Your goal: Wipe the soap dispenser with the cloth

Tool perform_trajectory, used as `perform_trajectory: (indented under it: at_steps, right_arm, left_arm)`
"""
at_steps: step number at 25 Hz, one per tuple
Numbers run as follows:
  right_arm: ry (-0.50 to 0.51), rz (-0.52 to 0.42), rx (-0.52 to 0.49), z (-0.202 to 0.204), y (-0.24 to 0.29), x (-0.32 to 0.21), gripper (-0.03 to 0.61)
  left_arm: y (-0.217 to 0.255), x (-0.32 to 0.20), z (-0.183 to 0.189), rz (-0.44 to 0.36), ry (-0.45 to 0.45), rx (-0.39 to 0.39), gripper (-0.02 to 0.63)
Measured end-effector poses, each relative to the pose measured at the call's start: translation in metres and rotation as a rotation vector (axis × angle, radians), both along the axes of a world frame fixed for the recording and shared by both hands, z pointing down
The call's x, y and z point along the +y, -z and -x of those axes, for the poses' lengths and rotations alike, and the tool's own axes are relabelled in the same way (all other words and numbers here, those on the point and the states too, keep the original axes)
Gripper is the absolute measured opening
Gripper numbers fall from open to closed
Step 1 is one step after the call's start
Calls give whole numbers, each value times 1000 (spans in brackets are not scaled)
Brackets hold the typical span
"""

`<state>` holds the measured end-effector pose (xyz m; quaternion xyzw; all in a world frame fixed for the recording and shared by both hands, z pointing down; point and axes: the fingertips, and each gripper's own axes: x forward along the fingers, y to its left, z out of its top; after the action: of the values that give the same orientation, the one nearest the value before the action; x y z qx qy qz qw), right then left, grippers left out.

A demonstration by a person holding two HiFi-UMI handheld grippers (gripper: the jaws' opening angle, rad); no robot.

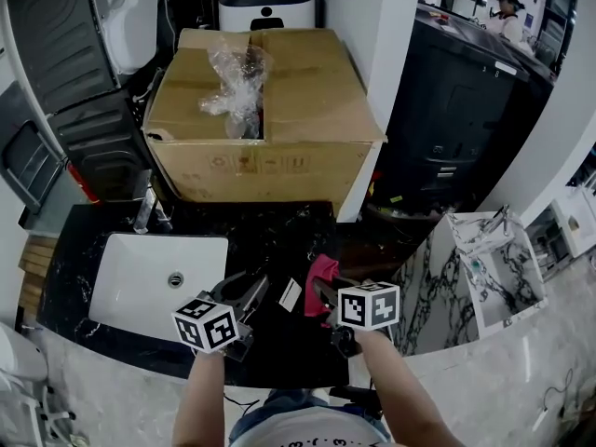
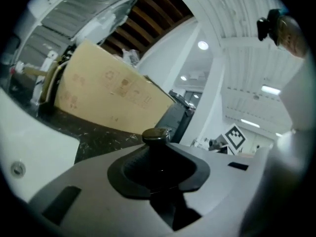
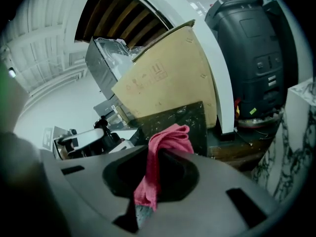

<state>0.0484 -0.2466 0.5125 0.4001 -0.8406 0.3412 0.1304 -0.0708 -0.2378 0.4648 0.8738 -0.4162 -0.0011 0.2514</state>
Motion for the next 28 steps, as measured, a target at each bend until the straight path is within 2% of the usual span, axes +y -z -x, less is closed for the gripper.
perform_trajectory:
  at_steps: [4, 9, 12, 15, 19, 22, 24, 26, 28]
  right_arm:
    - [-59, -18, -2, -20, 4, 3, 51]
    - [-67, -34, -23, -26, 10, 7, 51]
    - [-57, -37, -24, -22, 11, 11, 51]
    - [-55, -28, -12, -20, 7, 15, 51]
    - [-48, -12, -3, -17, 1, 21, 51]
    - [-46, -9, 2, -18, 0, 24, 51]
    - [-50, -8, 2, -18, 0, 24, 51]
    - [-52, -7, -1, -18, 0, 23, 51]
    - [-53, -5, -3, -18, 1, 24, 51]
  left_arm:
    - [5, 5, -20, -90, -203, -186, 97]
    - [3, 11, -25, -184, -413, -323, 95]
    - [1, 18, -27, -203, -547, -377, 97]
    - [-2, 27, -29, -215, -681, -468, 97]
    - [-4, 29, -21, -211, -820, -567, 97]
    - [-5, 28, -12, -198, -863, -611, 100]
    - [-5, 25, -7, -184, -852, -626, 100]
    - [-4, 21, -4, -182, -804, -636, 109]
    - [-2, 16, -2, -197, -702, -640, 158]
